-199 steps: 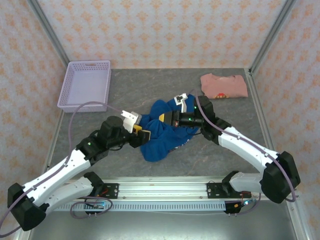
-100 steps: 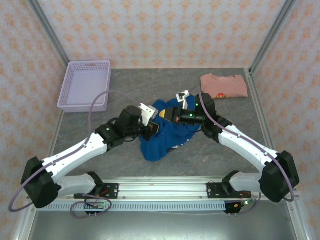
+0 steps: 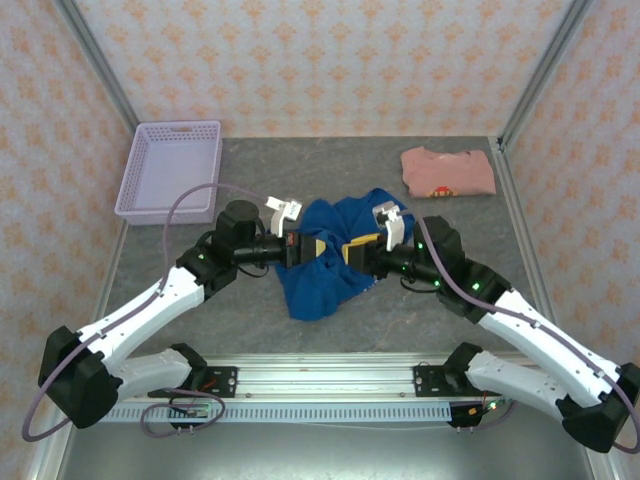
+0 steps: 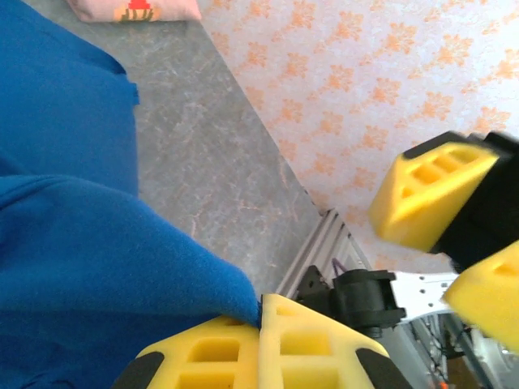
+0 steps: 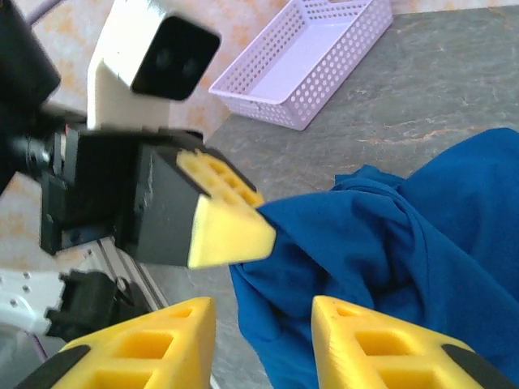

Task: Fold the inside-out t-shirt
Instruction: Adjust the T-shirt at the center of the table.

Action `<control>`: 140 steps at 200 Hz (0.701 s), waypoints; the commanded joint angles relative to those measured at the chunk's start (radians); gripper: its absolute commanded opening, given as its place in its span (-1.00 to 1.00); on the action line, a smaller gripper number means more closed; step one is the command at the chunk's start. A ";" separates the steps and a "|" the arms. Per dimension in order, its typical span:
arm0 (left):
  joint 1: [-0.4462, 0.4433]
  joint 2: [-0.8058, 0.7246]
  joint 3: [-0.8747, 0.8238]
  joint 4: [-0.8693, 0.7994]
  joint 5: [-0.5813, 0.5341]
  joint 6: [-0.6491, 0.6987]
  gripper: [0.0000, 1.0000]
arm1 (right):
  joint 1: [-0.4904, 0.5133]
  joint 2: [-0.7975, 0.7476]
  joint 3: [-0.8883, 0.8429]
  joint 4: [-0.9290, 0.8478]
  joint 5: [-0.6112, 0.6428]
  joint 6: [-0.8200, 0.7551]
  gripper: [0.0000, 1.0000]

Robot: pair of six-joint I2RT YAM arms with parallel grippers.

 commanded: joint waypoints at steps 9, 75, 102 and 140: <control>0.005 -0.016 0.014 0.020 0.054 -0.016 -1.00 | 0.012 0.095 -0.045 0.045 0.025 -0.059 -0.23; 0.005 -0.028 0.016 -0.016 0.048 0.018 -1.00 | 0.012 0.228 -0.101 0.219 -0.002 0.036 -0.22; 0.004 -0.032 0.016 -0.035 0.038 0.030 -1.00 | 0.012 0.272 -0.091 0.265 -0.007 0.050 -0.57; 0.013 -0.071 0.014 -0.139 -0.073 0.112 -1.00 | -0.043 0.202 -0.001 0.088 -0.030 0.001 -1.00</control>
